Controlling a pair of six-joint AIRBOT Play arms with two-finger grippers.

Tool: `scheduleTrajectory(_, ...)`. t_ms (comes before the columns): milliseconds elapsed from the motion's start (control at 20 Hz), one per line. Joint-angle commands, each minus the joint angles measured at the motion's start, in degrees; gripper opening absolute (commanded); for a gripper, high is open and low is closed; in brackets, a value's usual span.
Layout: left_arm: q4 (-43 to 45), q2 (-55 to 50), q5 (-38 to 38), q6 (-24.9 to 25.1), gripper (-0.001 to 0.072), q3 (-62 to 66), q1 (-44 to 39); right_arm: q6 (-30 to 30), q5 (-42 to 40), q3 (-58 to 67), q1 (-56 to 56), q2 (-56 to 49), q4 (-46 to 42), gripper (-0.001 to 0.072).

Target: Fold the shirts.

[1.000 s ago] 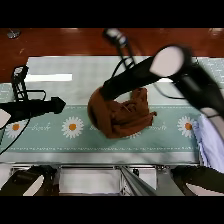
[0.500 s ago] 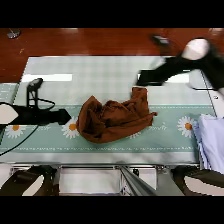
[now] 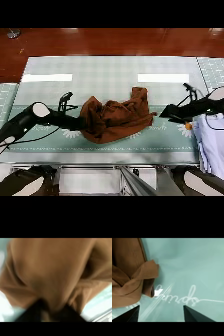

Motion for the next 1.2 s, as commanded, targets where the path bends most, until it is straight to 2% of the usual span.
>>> scheduleTrajectory(0, -2.32, -3.37, 2.05, 3.19, 0.0018, 3.17, -0.57, -0.57, -4.59, -3.48, 4.57, -2.56, 4.94, 0.0625)
scheduleTrajectory(200, -2.32, -3.34, 0.37, 3.85, 0.0017, 7.08, -0.2, -0.57, -11.21, -0.24, 10.93, -9.18, 9.81, 0.0608)
scheduleTrajectory(250, -2.32, -3.34, 0.31, 3.85, 0.0017, 7.58, -0.17, -0.61, -11.63, 1.4, 12.22, -10.75, 10.82, 0.0467)
scheduleTrajectory(300, -2.32, -3.34, 0.31, 3.87, 0.0018, 8.13, -0.04, -0.85, -11.1, 3.04, 13.22, -11.91, 10.88, 0.0154)
scheduleTrajectory(350, -2.32, -3.28, 0.09, 3.89, 0.0018, 9.25, 0.48, -1.64, -9.68, 5.01, 13.99, -12.52, 10.82, 0.002)
scheduleTrajectory(500, -2.34, -1.31, -2.12, 4.07, 0.0018, 16.98, 4.24, -2.49, -1.86, 17.22, 13.22, -12.26, 8.35, 0.0018)
scheduleTrajectory(750, -2.34, 4.2, 0.24, 3.67, 0.0018, 44.24, 10.03, 1.77, 2.23, 61.4, 13.03, -9.81, -0.39, 0.0017)
scheduleTrajectory(850, -2.21, 5.46, 0.0, -0.24, 0.0017, 56.04, 11.13, 2.45, 5.7, 78.75, 13.68, -9.6, -1.44, 0.0017)
scheduleTrajectory(900, -2.05, 6.25, -0.5, -0.31, 0.0017, 61.22, 11.41, 2.47, 6.19, 83.47, 13.68, -8.0, -0.76, 0.0017)
scheduleTrajectory(1150, 6.14, 13.18, -9.57, -1.57, 0.0017, 75.06, 11.39, -2.64, 4.28, 78.42, 13.62, 10.78, -4.9, 0.0017)
